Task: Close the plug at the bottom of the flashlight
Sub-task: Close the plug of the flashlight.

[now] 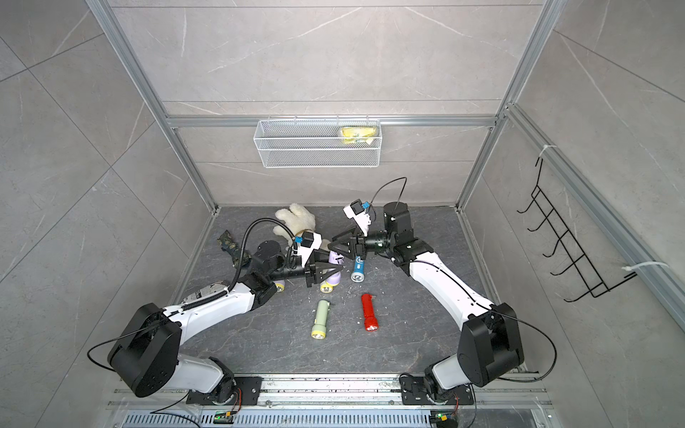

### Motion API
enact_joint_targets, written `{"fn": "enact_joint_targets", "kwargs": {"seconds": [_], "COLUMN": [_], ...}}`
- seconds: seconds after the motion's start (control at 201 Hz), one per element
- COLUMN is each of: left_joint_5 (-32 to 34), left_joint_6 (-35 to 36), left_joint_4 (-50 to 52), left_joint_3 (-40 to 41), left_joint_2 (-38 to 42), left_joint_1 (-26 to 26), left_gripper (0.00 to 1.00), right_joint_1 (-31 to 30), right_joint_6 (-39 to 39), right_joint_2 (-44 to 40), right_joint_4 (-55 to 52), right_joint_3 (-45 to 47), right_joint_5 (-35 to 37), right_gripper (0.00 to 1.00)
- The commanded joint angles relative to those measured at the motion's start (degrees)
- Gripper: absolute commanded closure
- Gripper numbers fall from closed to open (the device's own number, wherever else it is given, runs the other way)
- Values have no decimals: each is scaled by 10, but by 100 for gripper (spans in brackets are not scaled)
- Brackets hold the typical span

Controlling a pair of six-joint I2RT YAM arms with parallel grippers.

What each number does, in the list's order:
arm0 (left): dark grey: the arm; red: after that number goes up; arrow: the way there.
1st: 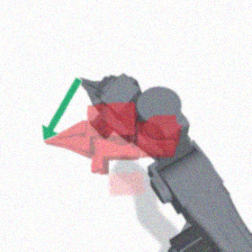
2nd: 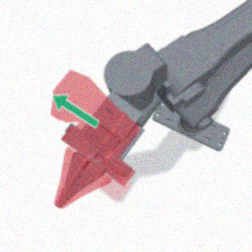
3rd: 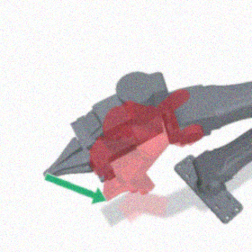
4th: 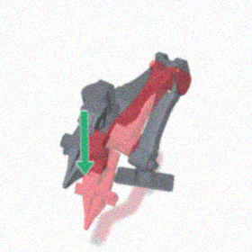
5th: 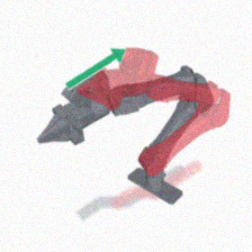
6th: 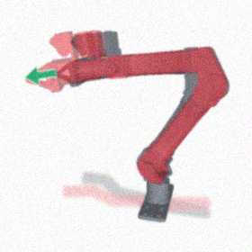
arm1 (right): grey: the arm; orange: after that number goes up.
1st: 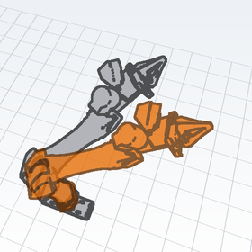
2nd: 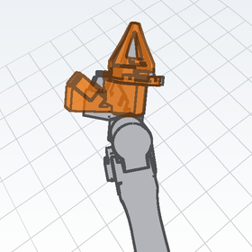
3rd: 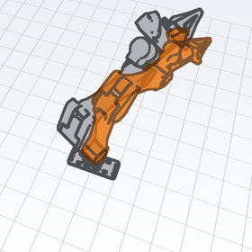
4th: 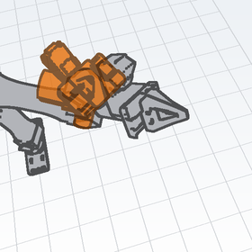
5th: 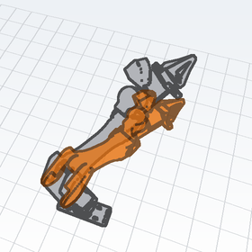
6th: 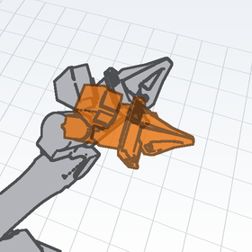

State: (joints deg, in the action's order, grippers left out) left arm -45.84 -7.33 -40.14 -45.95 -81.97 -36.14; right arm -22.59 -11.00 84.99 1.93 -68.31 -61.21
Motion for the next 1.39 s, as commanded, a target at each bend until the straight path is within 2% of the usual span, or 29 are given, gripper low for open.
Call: {"fn": "enact_joint_targets", "kwargs": {"seconds": [0.0, 0.199, 0.438, 0.707, 1.115, 1.389], "left_joint_5": [-18, -17, -17, -17, -23, -28], "left_joint_6": [-3, -6, -7, -13, -14, -10], "left_joint_4": [-24, -24, -20, -27, -25, -41], "left_joint_3": [-33, -35, -34, -38, -39, -45], "left_joint_2": [21, 22, 22, 21, 33, 40], "left_joint_1": [-2, -2, -2, -2, -2, -7], "left_gripper": [100, 100, 100, 100, 100, 100], "right_joint_1": [-3, -3, -3, -4, -4, -7], "right_joint_6": [-8, -17, -29, -28, -43, -44], "right_joint_2": [-10, -11, -36, -33, -14, -3], "right_joint_4": [14, 26, 37, 35, 62, 58], "right_joint_3": [11, 22, 31, 36, 37, 43], "right_joint_5": [-15, -21, -24, -31, -48, -50], "right_gripper": [44, 45, 39, 40, 63, 65]}}
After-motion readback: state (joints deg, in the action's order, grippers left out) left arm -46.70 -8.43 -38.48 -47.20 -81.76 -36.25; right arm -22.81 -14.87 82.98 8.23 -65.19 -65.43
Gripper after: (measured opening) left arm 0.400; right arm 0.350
